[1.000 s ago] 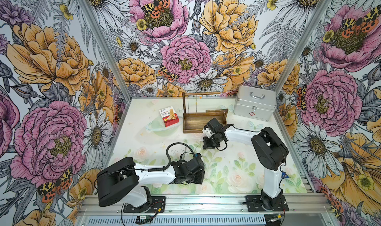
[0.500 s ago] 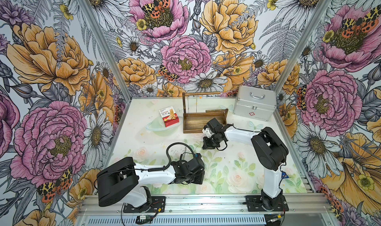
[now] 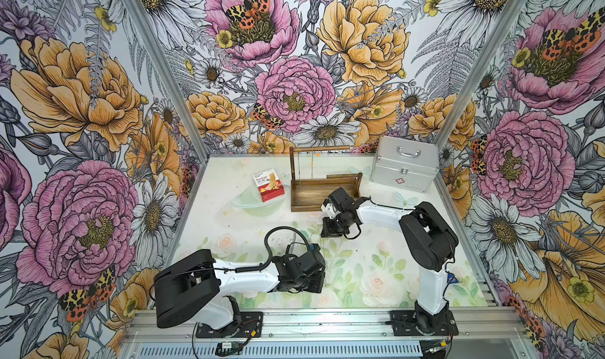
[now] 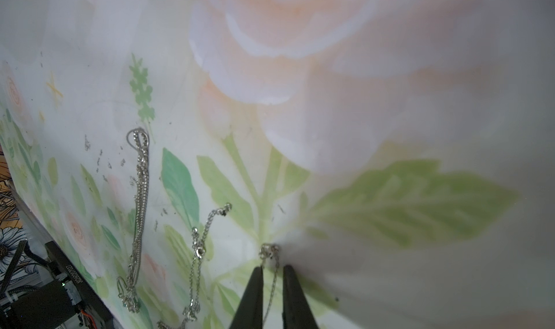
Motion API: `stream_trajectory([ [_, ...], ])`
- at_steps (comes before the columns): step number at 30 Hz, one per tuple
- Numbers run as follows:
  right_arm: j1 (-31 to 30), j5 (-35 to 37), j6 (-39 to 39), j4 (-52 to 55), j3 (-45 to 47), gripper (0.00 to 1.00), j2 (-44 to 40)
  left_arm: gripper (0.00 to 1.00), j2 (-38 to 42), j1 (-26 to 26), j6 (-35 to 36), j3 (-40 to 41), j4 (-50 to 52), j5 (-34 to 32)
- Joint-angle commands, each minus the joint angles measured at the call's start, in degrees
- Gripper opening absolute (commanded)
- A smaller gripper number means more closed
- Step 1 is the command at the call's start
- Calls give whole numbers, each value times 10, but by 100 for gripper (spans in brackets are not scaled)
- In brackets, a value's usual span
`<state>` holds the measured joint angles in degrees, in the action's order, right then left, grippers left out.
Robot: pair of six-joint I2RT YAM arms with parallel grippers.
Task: Take the necklace off the jewelry display stand
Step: Place the necklace at the center of the board.
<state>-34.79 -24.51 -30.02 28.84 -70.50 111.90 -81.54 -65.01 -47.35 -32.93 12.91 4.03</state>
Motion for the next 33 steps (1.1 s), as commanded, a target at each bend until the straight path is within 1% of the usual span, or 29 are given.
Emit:
stream_trajectory([
  [1,5,-1,-2,-14,11,18,-28,3,-7,-4,8,-16,7,-12],
  [3,6,0,-3,-20,17,19,-35,3,-10,-4,11,-21,7,-10],
  [6,7,3,-5,-33,30,25,-48,3,-12,-3,14,-29,8,-8],
  [11,8,10,-8,-61,59,29,-78,5,-13,-1,19,-42,14,-5],
  [16,8,21,-12,-94,94,29,-119,7,-11,1,24,-55,28,-5],
  [21,13,55,-28,-157,164,29,-197,11,9,7,32,-69,49,-7],
  [26,35,85,-62,-250,265,31,-305,22,49,27,42,-79,70,-13],
  [29,59,87,-89,-313,334,33,-370,33,80,44,49,-82,85,-16],
  [33,81,90,-105,-365,396,35,-442,50,125,77,59,-89,114,-19],
])
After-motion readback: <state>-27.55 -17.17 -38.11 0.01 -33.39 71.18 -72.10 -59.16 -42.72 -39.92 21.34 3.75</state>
